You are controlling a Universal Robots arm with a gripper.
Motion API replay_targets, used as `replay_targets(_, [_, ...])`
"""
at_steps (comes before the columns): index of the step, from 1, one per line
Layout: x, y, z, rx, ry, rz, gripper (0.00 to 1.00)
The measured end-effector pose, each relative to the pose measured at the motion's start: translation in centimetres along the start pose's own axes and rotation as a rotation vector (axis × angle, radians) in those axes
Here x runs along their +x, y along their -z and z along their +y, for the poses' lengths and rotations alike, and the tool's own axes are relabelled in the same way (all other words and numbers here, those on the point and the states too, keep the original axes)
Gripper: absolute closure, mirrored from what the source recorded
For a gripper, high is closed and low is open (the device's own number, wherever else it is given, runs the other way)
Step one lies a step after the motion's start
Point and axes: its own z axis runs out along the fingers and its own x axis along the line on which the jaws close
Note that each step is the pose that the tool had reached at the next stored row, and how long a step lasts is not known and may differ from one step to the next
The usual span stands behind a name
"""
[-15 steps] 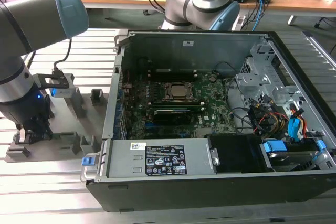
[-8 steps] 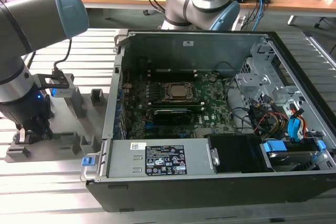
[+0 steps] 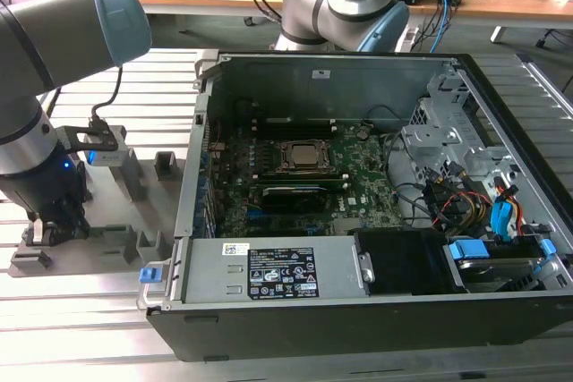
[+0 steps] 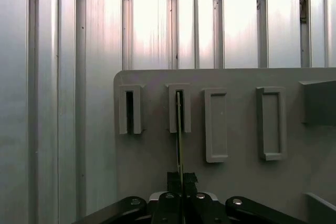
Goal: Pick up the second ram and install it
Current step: 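Pick up the second ram and move it above second insertion slot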
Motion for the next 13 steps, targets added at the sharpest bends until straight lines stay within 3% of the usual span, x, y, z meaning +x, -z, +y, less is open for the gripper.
replay_targets(3, [-0.02, 0.73, 0.03, -0.0007, 0.000, 0.0006, 0.86])
replay_targets(13, [-0.09, 2.16, 0.07, -0.0006, 0.000, 0.0006, 0.86])
